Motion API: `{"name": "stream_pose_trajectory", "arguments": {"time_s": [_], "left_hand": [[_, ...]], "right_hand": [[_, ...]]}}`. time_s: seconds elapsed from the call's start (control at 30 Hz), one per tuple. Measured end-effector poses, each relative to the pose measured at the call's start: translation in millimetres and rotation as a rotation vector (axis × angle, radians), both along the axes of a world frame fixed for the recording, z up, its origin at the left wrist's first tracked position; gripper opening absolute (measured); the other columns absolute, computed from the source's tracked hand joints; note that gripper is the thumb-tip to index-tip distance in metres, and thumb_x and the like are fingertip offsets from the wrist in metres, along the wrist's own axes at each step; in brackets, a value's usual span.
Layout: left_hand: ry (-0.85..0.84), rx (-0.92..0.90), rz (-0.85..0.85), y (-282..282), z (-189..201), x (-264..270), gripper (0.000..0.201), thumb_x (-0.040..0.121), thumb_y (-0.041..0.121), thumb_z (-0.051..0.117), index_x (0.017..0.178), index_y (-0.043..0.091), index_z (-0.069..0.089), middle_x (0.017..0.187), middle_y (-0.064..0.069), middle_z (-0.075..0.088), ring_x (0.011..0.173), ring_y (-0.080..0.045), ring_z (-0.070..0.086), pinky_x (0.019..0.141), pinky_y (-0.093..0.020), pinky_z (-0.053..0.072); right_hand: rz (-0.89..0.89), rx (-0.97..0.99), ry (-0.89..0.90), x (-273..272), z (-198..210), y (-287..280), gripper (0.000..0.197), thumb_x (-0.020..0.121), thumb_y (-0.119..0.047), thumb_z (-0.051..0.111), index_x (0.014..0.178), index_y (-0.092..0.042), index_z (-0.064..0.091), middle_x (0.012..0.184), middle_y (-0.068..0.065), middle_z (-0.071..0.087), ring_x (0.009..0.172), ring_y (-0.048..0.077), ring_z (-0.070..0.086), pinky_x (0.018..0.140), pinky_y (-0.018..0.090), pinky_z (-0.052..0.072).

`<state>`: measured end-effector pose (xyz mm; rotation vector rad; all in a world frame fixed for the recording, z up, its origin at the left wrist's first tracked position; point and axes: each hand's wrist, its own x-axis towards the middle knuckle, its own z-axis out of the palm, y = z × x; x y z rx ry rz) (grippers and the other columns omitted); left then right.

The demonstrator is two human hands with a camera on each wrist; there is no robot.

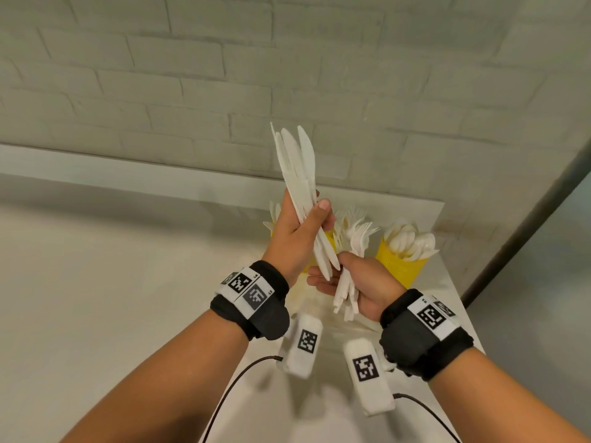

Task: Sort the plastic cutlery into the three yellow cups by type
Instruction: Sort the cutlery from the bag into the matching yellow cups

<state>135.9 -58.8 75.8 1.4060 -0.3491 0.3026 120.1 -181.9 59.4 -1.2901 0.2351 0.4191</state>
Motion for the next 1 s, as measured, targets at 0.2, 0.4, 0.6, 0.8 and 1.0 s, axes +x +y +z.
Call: {"name": "stream_pose_trajectory", "arguments": {"time_s": [0.2,0.4,0.6,0.8,1.0], "left_hand": [[0.101,0.052,-0.05,-1.2,-9.8,-4.5,0.01,0.099,0.025,0.049,0.099,0.015,0.052,0.075,-0.003,0.05,0.074,-0.016,0.052,0.07,-0.025,0.05],[0.19,0.211,-0.026,4.2,-6.8,-0.2,0.026,0.098,0.037,0.047,0.095,0.014,0.058,0.083,0.005,0.058,0.075,-0.004,0.057,0.068,-0.018,0.047],[0.138,0.498,0.009,24.6,6.5,12.2,0.031,0.093,0.035,0.06,0.081,0.007,0.061,0.064,0.006,0.054,0.056,-0.001,0.052,0.06,-0.019,0.042],[0.152,0.53,0.093,52.9,33.2,25.1,0.031,0.084,0.036,0.071,0.078,0.006,0.069,0.07,-0.011,0.07,0.053,-0.012,0.061,0.053,-0.028,0.053],[0.075,0.621,0.231,59.2,42.8,62.9,0.029,0.083,0.039,0.072,0.088,0.011,0.071,0.077,0.002,0.073,0.057,-0.01,0.069,0.055,-0.022,0.057]], "right_hand": [[0.034,0.095,0.002,0.1,3.0,2.7,0.026,0.095,-0.004,0.041,0.092,0.007,0.064,0.084,0.024,0.071,0.076,0.035,0.071,0.081,0.041,0.058],[0.101,0.082,-0.003,-0.6,4.9,3.2,0.027,0.096,-0.007,0.041,0.102,0.007,0.064,0.096,0.027,0.07,0.085,0.039,0.07,0.071,0.035,0.06],[0.101,0.122,-0.004,0.3,7.5,1.4,0.026,0.095,-0.006,0.044,0.105,0.01,0.062,0.098,0.028,0.069,0.091,0.042,0.069,0.069,0.035,0.061],[0.04,-0.015,-0.076,3.2,8.8,-3.0,0.022,0.098,-0.015,0.046,0.085,0.0,0.056,0.103,0.021,0.07,0.088,0.034,0.069,0.07,0.031,0.059],[0.015,-0.037,-0.148,6.9,9.5,-10.0,0.017,0.098,-0.017,0.047,0.097,-0.001,0.055,0.102,0.02,0.07,0.079,0.027,0.07,0.068,0.027,0.059]]}}
